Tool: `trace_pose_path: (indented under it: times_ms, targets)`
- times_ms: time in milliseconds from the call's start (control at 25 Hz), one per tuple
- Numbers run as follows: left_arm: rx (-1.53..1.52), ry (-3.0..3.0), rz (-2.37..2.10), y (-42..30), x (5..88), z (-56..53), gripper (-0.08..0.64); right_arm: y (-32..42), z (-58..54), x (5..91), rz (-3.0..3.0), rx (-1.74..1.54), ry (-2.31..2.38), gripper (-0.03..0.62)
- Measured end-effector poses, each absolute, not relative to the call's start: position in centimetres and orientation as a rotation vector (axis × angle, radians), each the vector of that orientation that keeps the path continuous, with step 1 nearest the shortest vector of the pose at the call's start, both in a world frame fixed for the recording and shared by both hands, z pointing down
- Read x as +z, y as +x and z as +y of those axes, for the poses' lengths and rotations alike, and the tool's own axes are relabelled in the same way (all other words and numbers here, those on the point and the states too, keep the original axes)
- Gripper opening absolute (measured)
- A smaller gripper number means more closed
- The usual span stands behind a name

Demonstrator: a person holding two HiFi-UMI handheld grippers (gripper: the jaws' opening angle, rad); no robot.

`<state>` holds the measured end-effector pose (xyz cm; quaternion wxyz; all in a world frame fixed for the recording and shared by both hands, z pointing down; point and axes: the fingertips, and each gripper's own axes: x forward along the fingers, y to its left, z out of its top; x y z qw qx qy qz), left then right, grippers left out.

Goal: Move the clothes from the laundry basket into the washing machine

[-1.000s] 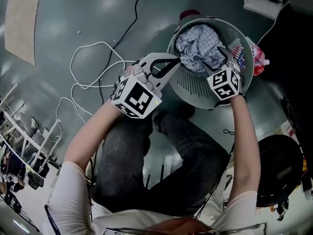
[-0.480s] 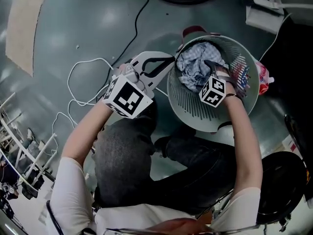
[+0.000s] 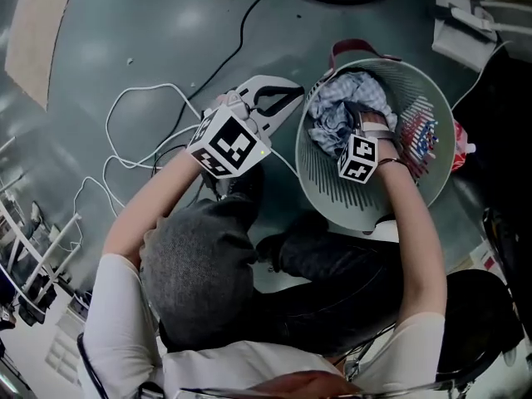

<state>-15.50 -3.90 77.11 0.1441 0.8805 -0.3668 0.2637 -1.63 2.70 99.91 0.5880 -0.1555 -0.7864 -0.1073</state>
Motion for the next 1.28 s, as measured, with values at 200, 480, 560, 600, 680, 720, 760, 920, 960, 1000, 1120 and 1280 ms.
trace_pose_path:
  times_ms: [200,480,560,600,680,720,760,920,960,1000,1120,1280]
  targets:
    - [0.726,2.479,-1.083,-15.5,79.1,-3.5,0.005,-1.6,2.5,101.7,-1.796,-0.411,-0.417,0.607]
    - [0.733,2.438,-1.112,-15.7,80.0,-3.5,0.005,-2.1,0.0,103.2,-1.754,-0.628,-0.413,0.609]
    - [0.711,2.421,-1.130,-16.1,80.1,-3.5,0.005,-2.1,0.0,103.8,-1.752,-0.597,-0.429,0.609]
    - [0.703,2.414,-1.138,-16.3,80.0,-3.5,0.005,-2.1,0.0,104.1,-1.750,-0.573,-0.438,0.609]
    - [0.700,2.408,-1.149,-16.6,80.0,-3.6,0.005,-1.9,-0.3,104.7,-1.743,-0.521,-0.445,0.609]
    - [0.700,2.407,-1.150,-16.7,80.0,-3.4,0.005,-1.9,-0.3,104.9,-1.739,-0.491,-0.449,0.609]
    - [0.700,2.407,-1.148,-16.7,80.1,-3.2,0.005,-1.7,-0.2,105.1,-1.733,-0.452,-0.458,0.609]
    - [0.709,2.395,-1.167,-17.2,80.8,-2.4,0.005,-1.5,-0.1,105.7,-1.689,-0.341,-0.508,0.607]
    - [0.712,2.395,-1.168,-17.3,81.0,-2.3,0.005,-1.6,-0.2,105.6,-1.682,-0.345,-0.516,0.607]
    - [0.714,2.393,-1.167,-17.3,81.1,-2.1,0.005,-1.6,-0.2,105.5,-1.678,-0.354,-0.524,0.602]
    - [0.721,2.391,-1.167,-17.6,81.2,-1.6,0.005,-1.2,0.7,105.1,-1.668,-0.385,-0.556,0.471]
    - [0.685,2.384,-1.196,-18.4,80.4,-2.1,0.005,-0.4,2.4,104.5,-1.648,-0.429,-0.611,0.242]
